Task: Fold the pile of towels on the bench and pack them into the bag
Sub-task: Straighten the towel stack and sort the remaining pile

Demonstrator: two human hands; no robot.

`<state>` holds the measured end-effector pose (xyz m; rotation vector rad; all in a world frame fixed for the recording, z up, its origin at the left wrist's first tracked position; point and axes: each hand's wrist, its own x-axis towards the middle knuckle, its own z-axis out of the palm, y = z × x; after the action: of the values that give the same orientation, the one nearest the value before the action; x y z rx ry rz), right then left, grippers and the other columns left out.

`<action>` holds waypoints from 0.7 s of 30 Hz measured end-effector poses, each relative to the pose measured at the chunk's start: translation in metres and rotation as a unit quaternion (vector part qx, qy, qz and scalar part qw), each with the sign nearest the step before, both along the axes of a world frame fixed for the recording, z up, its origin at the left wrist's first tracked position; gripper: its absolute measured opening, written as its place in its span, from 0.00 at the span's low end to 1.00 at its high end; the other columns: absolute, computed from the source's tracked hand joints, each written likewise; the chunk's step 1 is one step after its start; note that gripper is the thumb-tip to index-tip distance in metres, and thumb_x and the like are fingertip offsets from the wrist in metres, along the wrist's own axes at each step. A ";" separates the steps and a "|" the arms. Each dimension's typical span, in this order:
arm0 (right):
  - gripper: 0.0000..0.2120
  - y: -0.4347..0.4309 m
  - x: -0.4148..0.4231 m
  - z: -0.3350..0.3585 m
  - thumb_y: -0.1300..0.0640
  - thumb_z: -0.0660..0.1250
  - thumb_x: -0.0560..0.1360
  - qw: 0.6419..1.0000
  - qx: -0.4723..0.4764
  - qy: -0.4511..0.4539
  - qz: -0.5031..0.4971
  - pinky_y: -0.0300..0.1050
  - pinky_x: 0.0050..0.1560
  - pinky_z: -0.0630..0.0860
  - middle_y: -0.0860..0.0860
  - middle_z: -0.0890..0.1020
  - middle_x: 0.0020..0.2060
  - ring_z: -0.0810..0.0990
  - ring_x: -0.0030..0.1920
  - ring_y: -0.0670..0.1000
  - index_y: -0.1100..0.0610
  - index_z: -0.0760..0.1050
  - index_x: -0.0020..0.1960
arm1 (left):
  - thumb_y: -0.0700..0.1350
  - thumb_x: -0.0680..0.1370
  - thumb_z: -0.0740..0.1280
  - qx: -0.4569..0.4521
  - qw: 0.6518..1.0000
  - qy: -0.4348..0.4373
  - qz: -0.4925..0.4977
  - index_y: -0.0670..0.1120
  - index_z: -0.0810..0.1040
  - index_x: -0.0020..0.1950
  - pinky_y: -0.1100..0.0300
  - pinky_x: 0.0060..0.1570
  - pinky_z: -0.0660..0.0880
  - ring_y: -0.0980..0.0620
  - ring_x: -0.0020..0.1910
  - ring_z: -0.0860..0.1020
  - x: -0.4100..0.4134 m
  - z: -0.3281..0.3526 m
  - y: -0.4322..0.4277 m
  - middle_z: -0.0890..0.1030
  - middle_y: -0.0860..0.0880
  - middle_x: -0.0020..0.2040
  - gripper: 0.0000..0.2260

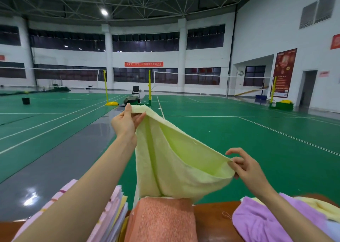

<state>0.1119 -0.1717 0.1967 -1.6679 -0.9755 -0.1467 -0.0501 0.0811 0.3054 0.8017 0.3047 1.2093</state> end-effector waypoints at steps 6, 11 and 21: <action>0.33 0.001 0.002 -0.001 0.75 0.56 0.76 0.997 0.061 0.006 0.040 0.32 0.26 0.60 0.41 0.79 0.31 0.64 0.24 0.42 0.36 0.81 0.45 | 0.42 0.80 0.63 0.025 0.996 0.075 0.034 0.39 0.76 0.41 0.68 0.27 0.76 0.56 0.23 0.79 -0.003 -0.005 0.019 0.79 0.44 0.37 0.10; 0.31 0.002 0.005 0.007 0.77 0.55 0.75 0.995 0.013 0.001 0.097 0.28 0.31 0.64 0.42 0.79 0.37 0.71 0.32 0.39 0.45 0.84 0.40 | 0.42 0.79 0.63 0.049 0.988 0.129 0.066 0.39 0.77 0.43 0.69 0.27 0.76 0.57 0.21 0.78 -0.011 -0.001 0.034 0.78 0.44 0.38 0.08; 0.14 0.005 0.007 0.025 0.57 0.58 0.63 0.987 -0.128 -0.063 0.073 0.41 0.41 0.68 0.42 0.76 0.33 0.72 0.34 0.43 0.44 0.78 0.27 | 0.36 0.78 0.65 0.055 0.981 0.170 0.080 0.41 0.70 0.60 0.66 0.26 0.77 0.51 0.33 0.78 -0.019 0.014 0.058 0.74 0.41 0.51 0.12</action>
<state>0.1184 -0.1662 0.2217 -1.8295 -1.2517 -0.0295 -0.0687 0.1389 0.3199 1.0999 0.5944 1.2459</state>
